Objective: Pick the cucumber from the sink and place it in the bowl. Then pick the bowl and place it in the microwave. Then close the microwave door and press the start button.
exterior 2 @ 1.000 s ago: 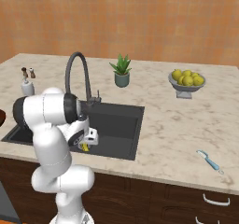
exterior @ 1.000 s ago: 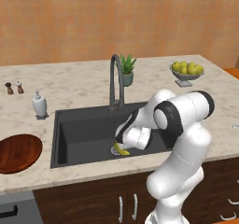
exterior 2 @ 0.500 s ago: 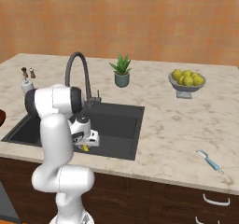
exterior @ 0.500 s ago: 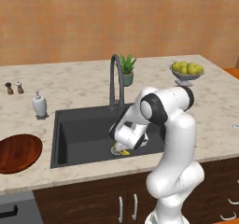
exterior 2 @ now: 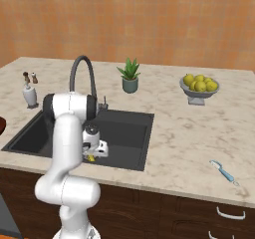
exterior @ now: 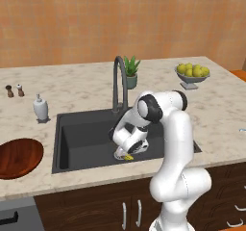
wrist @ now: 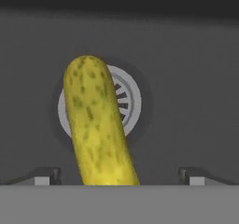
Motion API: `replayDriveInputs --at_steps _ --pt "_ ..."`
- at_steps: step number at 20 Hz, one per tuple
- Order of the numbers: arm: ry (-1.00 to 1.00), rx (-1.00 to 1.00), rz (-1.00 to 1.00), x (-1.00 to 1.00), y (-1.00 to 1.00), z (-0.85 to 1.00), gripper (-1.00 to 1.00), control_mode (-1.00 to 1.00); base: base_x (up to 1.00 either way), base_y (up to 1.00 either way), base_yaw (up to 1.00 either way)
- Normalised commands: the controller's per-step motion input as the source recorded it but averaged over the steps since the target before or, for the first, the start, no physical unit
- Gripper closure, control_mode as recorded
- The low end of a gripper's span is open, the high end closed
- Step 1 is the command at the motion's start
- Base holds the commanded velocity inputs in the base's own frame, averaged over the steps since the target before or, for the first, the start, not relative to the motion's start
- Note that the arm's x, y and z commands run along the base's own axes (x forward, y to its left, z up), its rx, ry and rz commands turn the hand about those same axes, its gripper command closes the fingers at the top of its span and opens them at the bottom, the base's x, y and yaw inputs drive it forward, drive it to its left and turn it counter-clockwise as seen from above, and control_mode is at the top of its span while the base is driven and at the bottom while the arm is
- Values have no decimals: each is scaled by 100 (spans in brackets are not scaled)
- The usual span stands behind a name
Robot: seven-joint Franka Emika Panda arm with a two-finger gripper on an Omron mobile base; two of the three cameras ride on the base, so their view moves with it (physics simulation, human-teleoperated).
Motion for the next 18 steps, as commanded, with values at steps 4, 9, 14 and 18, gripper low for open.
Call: replayDriveInputs --at_steps 4,9,14,18 --pt "0 0 0 54 4 -41 -100 -100 0 0 0" --pt "0 0 0 18 20 -34 100 -100 0 0 0" --pt "-1 0 0 0 4 -19 100 -100 0 0 0" --pt "-6 0 0 0 -34 23 100 -100 0 0 0"
